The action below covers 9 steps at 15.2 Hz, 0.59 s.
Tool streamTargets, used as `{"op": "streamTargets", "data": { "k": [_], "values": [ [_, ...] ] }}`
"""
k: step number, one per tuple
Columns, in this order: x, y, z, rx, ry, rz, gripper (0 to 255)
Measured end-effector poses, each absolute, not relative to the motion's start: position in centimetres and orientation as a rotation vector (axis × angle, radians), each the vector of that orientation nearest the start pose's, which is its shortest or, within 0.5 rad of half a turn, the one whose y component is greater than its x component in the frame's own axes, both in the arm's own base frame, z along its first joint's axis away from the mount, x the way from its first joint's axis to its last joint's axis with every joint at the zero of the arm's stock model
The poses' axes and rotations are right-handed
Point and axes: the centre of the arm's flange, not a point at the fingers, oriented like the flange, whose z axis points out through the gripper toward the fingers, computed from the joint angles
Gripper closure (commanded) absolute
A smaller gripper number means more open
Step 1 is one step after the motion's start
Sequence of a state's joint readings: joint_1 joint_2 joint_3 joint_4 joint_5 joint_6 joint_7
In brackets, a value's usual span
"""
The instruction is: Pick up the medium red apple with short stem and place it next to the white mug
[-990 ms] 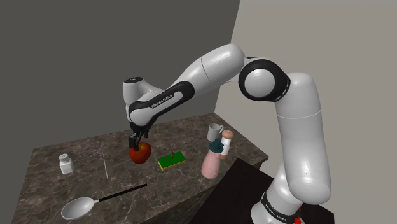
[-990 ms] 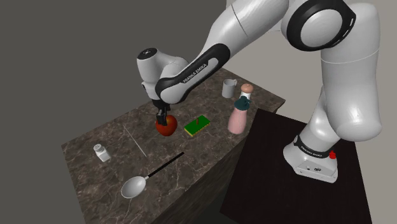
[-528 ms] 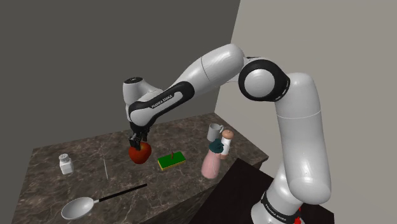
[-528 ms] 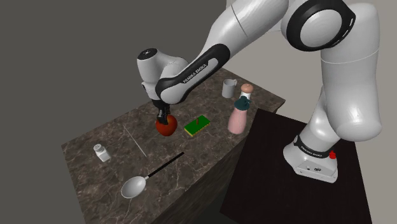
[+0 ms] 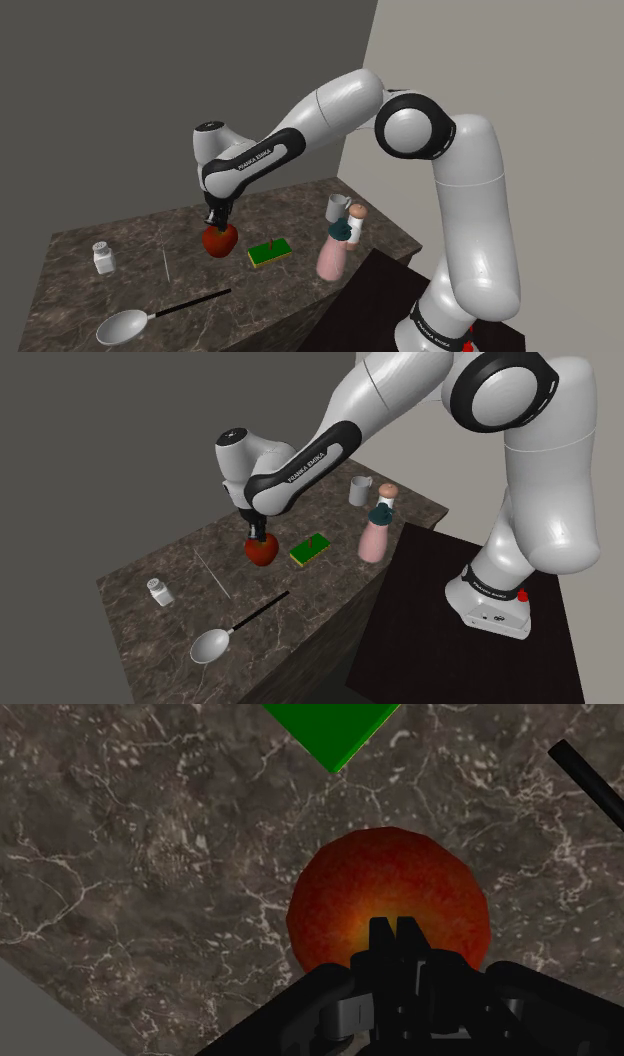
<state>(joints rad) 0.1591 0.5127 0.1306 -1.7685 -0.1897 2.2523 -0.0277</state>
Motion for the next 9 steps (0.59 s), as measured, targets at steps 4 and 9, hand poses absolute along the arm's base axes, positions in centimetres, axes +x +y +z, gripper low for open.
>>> {"op": "streamTargets", "data": {
  "k": [4,9],
  "values": [
    [63.2,17.5,28.4,-3.154,-0.677,0.018,255],
    [63.4,17.5,31.0,-3.154,-0.677,0.018,255]
  ]
}}
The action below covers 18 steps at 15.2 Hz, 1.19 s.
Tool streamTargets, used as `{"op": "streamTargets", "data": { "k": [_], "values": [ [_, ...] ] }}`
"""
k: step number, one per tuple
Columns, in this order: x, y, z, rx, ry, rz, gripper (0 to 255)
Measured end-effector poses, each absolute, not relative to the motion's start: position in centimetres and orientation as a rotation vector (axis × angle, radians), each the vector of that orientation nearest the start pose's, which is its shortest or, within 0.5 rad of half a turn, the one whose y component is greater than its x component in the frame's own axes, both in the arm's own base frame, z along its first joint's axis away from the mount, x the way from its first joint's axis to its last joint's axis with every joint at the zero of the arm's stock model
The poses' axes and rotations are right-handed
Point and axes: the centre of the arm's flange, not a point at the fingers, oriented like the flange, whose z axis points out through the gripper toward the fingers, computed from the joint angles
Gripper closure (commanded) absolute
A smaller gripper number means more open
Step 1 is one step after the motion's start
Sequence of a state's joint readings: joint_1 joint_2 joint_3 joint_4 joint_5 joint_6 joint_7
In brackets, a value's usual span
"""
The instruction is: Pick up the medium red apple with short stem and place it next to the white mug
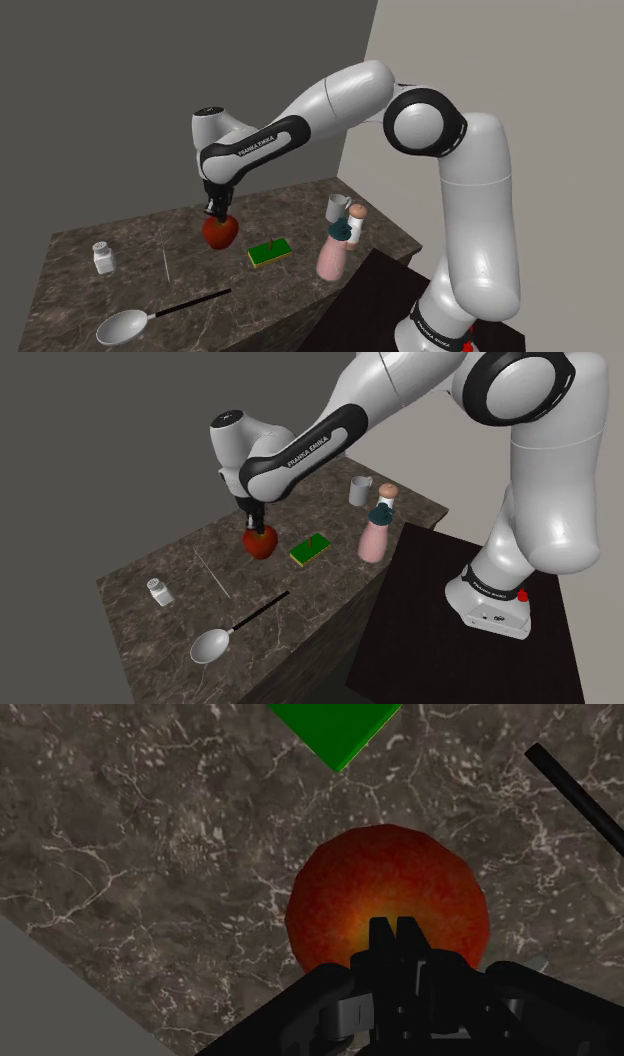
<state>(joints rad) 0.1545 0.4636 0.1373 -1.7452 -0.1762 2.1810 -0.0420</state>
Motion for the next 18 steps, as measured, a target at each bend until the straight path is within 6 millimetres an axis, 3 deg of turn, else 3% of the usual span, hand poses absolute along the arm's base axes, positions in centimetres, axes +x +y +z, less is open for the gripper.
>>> {"op": "streamTargets", "data": {
  "k": [18],
  "values": [
    [63.3,17.6,40.5,-3.154,-0.677,0.018,255]
  ]
}}
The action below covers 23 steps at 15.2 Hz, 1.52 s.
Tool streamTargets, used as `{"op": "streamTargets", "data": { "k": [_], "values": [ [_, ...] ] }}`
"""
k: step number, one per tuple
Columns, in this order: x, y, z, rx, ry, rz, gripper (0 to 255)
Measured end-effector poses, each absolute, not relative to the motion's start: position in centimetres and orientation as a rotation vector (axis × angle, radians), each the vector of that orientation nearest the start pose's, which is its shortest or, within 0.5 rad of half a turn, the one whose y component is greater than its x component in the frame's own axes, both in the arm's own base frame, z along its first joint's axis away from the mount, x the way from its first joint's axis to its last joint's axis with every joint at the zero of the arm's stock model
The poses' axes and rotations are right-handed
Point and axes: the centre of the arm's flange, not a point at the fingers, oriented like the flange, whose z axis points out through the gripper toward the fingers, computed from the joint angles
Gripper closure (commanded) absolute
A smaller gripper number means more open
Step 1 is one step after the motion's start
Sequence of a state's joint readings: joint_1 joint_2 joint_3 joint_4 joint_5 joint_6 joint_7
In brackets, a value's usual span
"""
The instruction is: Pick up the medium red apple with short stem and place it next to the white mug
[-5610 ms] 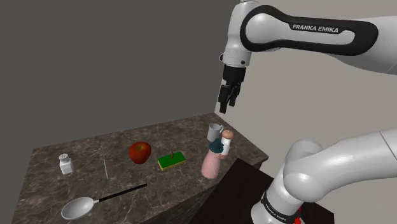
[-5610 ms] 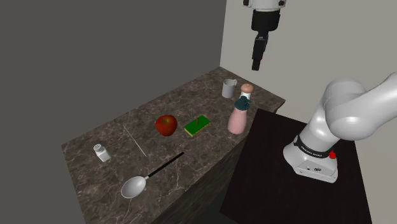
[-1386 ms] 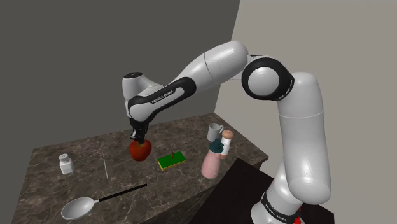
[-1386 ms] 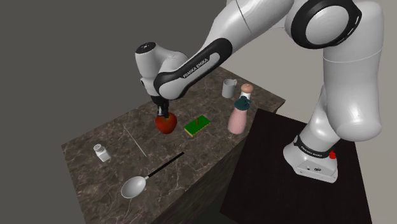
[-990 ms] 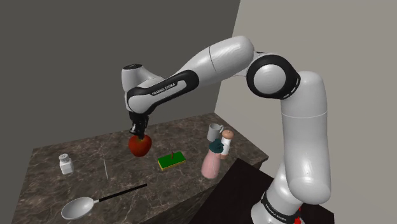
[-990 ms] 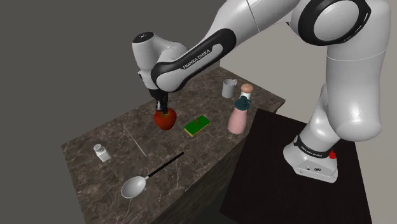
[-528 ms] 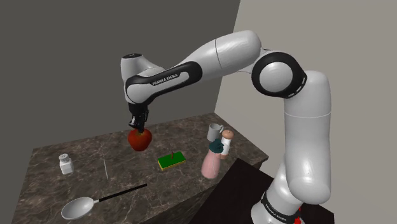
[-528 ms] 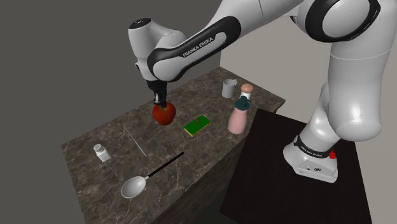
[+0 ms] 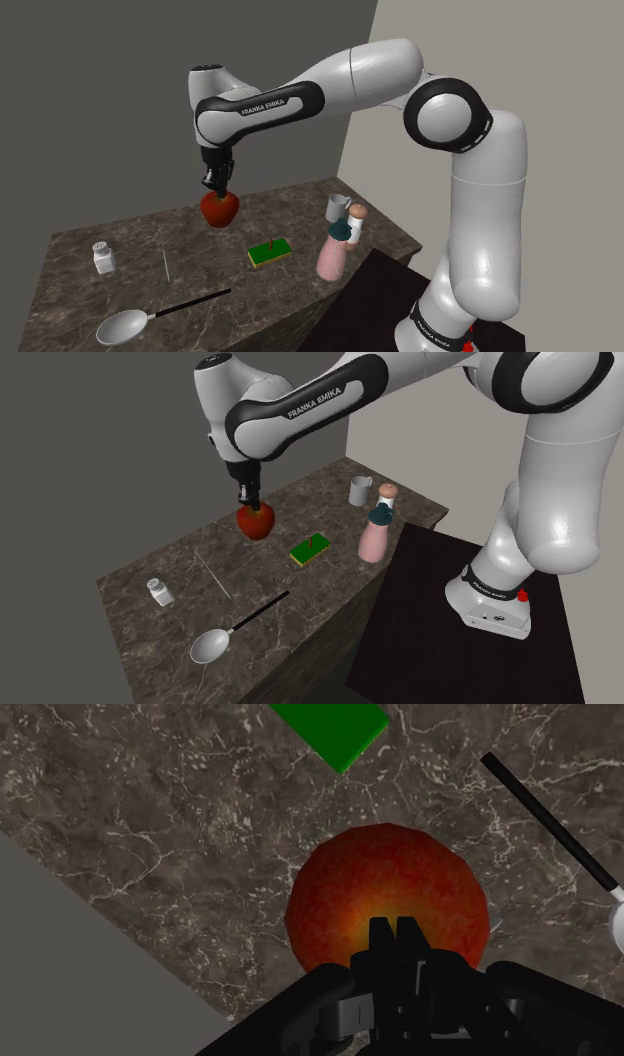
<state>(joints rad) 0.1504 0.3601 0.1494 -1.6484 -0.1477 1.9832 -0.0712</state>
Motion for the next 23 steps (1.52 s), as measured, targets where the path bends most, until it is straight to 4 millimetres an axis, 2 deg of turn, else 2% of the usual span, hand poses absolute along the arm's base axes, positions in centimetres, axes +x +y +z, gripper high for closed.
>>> {"op": "streamTargets", "data": {
  "k": [10,15,23],
  "values": [
    [63.3,17.6,45.6,-3.154,-0.677,0.018,255],
    [63.0,12.4,46.2,-3.154,-0.676,0.018,255],
    [61.8,1.8,46.4,-3.154,-0.674,0.019,255]
  ]
}}
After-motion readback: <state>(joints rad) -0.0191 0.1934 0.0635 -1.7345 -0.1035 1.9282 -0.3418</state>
